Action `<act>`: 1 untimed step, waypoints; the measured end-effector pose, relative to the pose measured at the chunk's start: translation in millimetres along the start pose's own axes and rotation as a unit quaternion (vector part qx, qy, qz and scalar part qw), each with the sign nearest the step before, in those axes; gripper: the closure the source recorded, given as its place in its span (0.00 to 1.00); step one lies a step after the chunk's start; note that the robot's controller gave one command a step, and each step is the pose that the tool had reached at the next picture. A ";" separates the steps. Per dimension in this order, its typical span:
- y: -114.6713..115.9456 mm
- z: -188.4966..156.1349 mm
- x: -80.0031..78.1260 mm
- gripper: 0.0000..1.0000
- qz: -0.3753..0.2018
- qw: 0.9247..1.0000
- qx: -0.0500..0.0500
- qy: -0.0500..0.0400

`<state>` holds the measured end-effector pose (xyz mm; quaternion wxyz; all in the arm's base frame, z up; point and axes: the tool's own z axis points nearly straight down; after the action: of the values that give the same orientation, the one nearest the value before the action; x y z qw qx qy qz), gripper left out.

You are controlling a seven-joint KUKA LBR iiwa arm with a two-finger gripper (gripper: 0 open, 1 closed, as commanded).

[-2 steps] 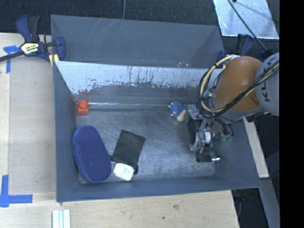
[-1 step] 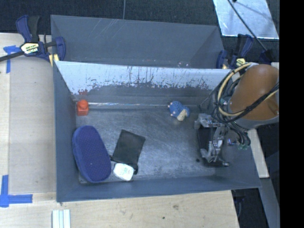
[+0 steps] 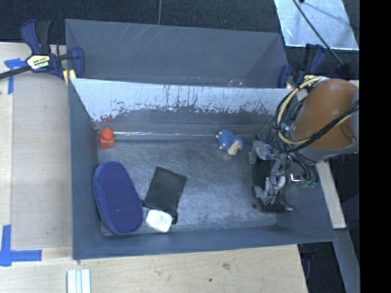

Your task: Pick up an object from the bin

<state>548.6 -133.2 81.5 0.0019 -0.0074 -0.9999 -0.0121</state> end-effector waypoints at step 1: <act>46.1 12.8 -33.9 0.00 -0.028 1.000 0.011 -0.005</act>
Offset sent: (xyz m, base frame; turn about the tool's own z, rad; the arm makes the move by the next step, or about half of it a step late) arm 0.0322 0.0413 -0.0115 -0.0485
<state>583.1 -87.3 69.7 -0.0029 0.0203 -0.9998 -0.0013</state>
